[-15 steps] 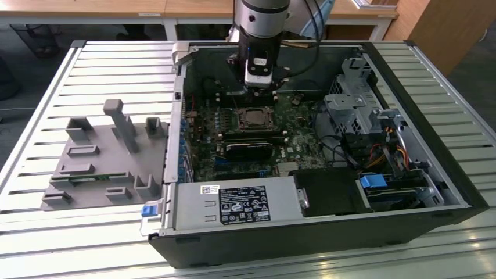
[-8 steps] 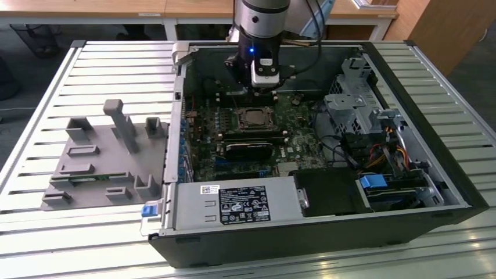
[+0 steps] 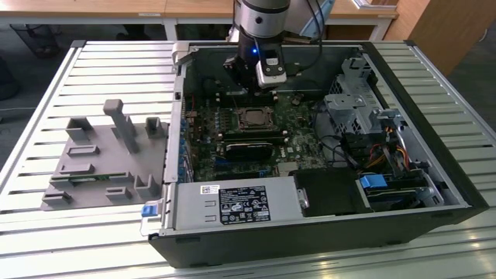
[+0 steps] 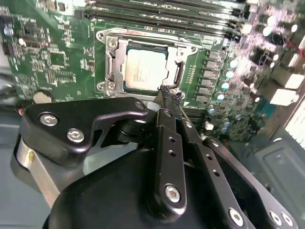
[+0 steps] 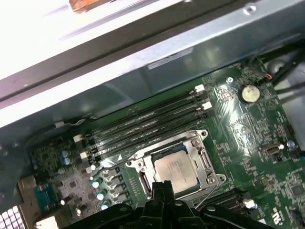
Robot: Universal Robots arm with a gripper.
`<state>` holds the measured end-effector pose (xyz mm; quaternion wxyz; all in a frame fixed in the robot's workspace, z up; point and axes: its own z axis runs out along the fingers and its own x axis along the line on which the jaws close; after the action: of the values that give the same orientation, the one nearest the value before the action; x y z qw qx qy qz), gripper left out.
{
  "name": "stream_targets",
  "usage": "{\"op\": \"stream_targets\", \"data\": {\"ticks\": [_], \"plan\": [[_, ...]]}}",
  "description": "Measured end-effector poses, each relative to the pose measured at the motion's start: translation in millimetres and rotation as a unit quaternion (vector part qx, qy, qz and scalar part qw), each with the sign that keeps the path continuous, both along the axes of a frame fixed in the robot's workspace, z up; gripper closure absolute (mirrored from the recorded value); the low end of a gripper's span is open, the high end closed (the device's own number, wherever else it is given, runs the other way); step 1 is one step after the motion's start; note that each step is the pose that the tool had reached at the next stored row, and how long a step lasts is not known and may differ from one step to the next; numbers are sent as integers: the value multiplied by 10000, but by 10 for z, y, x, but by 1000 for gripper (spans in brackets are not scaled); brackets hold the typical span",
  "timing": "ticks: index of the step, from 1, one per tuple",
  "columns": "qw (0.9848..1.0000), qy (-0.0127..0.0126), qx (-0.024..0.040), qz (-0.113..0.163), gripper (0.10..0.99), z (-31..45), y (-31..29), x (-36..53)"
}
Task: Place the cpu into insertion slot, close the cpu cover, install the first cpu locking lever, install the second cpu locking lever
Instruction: 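Install the first cpu locking lever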
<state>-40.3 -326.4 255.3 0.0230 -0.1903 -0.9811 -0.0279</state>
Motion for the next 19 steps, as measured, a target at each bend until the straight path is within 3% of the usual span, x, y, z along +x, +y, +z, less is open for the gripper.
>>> {"op": "stream_targets", "data": {"ticks": [2,5,10,14,19], "plan": [[9999,-10,0,168,980,0,0,0],[9993,-58,0,377,980,-1,1,1],[9970,-113,1,766,980,-1,0,0],[9937,-133,3,1114,980,-2,0,1],[9876,-138,8,1561,980,-5,0,0]]}}
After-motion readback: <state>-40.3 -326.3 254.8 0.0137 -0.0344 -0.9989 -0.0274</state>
